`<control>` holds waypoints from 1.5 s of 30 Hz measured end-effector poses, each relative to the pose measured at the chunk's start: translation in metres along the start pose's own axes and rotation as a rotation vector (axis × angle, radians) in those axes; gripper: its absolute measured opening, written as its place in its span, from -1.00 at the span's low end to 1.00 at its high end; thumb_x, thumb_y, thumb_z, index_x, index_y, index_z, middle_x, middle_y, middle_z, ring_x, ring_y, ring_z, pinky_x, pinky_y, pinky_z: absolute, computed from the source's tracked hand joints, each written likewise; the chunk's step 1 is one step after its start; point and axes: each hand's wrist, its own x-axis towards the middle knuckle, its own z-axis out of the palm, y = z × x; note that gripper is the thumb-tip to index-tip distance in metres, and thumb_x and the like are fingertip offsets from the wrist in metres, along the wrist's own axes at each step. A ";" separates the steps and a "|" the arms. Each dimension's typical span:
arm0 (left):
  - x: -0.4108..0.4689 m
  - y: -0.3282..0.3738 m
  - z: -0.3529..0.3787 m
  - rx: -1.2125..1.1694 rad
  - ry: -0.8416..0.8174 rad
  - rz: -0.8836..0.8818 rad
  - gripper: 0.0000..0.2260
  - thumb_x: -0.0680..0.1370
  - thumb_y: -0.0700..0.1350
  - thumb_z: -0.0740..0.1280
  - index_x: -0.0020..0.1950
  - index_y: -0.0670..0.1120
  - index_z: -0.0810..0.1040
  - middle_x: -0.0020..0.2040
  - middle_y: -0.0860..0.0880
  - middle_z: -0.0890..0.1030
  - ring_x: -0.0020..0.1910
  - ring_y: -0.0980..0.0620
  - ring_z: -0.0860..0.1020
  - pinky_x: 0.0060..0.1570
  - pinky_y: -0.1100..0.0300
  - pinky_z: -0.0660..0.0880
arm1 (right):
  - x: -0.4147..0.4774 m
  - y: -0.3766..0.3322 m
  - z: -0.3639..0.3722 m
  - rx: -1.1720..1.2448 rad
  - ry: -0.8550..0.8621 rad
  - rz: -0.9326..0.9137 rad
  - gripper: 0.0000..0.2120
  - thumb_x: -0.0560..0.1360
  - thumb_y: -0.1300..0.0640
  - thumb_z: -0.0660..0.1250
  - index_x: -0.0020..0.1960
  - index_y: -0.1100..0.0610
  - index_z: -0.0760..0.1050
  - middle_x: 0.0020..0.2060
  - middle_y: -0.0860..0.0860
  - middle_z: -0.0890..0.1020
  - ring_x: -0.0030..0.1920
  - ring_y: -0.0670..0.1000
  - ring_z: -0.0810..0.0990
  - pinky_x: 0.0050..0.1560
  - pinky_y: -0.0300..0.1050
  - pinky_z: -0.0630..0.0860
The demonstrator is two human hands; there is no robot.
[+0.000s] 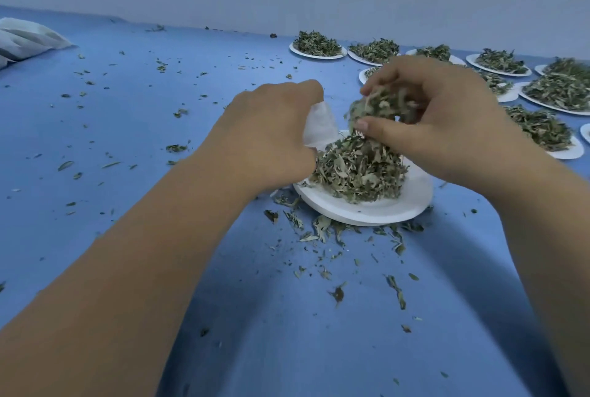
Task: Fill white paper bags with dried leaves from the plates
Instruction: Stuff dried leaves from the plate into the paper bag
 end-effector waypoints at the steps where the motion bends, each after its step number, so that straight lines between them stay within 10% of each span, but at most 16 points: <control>1: 0.000 0.001 0.000 -0.004 -0.004 -0.003 -0.67 0.37 -0.14 0.37 0.09 0.04 0.39 -0.23 0.11 0.40 -0.23 -0.04 0.42 -0.38 0.21 0.20 | 0.000 -0.002 0.001 0.034 0.035 -0.005 -0.76 0.43 -0.05 0.55 0.05 -0.08 0.59 -0.15 -0.20 0.64 -0.13 -0.20 0.59 -0.12 -0.29 0.51; 5: -0.001 0.003 0.004 -0.049 -0.038 -0.017 -0.66 0.37 -0.13 0.37 0.10 0.04 0.39 -0.23 0.05 0.44 -0.27 0.05 0.42 -0.40 0.16 0.27 | 0.000 -0.013 0.005 0.152 0.047 -0.023 -0.85 0.42 0.09 0.57 -0.06 0.02 0.65 -0.22 0.00 0.67 -0.18 0.03 0.65 -0.07 0.06 0.62; 9: 0.001 0.005 0.007 -0.111 0.005 -0.019 -0.71 0.35 -0.07 0.37 0.01 0.09 0.38 -0.26 0.04 0.45 -0.31 0.02 0.43 -0.40 0.14 0.31 | -0.001 -0.017 0.011 0.206 -0.033 -0.018 -0.81 0.40 0.24 0.56 -0.12 -0.04 0.69 -0.23 -0.06 0.68 -0.36 -0.22 0.55 -0.28 -0.39 0.43; 17: 0.003 0.006 0.014 -0.038 0.060 0.043 -0.71 0.40 -0.04 0.35 -0.27 0.12 0.20 -0.38 0.08 0.36 -0.41 0.13 0.34 -0.42 0.17 0.15 | -0.002 -0.018 0.019 0.275 -0.017 0.022 -0.84 0.43 0.27 0.50 -0.06 0.04 0.70 -0.30 -0.16 0.68 -0.42 -0.28 0.50 -0.31 -0.48 0.36; 22: 0.004 0.009 0.014 -0.066 0.026 0.049 -0.70 0.39 -0.12 0.36 -0.25 0.11 0.22 -0.35 0.08 0.38 -0.37 0.13 0.35 -0.42 0.16 0.17 | 0.002 -0.019 0.023 0.314 -0.044 0.066 -0.84 0.39 0.26 0.53 -0.16 0.01 0.67 -0.38 -0.02 0.64 -0.42 -0.04 0.55 -0.34 -0.23 0.47; 26: 0.001 0.007 0.011 -0.058 0.034 0.017 -0.72 0.38 -0.13 0.33 -0.27 0.09 0.21 -0.37 0.05 0.38 -0.40 0.09 0.35 -0.42 0.16 0.17 | 0.001 -0.017 0.016 0.438 -0.179 0.124 -0.81 0.43 0.22 0.52 -0.03 -0.03 0.73 -0.03 0.20 0.71 -0.05 0.22 0.66 0.09 0.23 0.58; 30: -0.001 0.009 0.010 -0.073 0.031 0.008 -0.71 0.36 -0.13 0.34 -0.28 0.08 0.21 -0.37 0.06 0.36 -0.39 0.09 0.34 -0.42 0.17 0.13 | 0.005 -0.015 0.010 0.636 -0.274 0.191 -0.79 0.46 0.24 0.36 -0.03 0.07 0.73 0.00 0.00 0.71 0.00 -0.09 0.66 0.01 -0.21 0.56; 40: 0.000 0.013 0.013 -0.096 0.069 0.059 -0.72 0.39 -0.12 0.34 -0.28 0.07 0.21 -0.39 0.07 0.36 -0.39 0.07 0.37 -0.44 0.16 0.18 | 0.002 -0.026 0.030 0.365 0.035 0.075 -0.79 0.39 0.31 0.53 -0.22 0.05 0.56 -0.33 -0.02 0.71 -0.41 -0.19 0.56 -0.32 -0.41 0.44; 45: -0.001 0.009 0.010 -0.108 0.097 0.048 -0.75 0.34 -0.12 0.30 -0.29 0.07 0.20 -0.42 0.06 0.30 -0.44 0.06 0.30 -0.41 0.17 0.14 | 0.001 -0.022 0.021 0.391 -0.018 0.067 -0.89 0.48 0.19 0.51 -0.13 0.05 0.60 -0.27 -0.07 0.74 -0.29 -0.22 0.63 -0.21 -0.43 0.40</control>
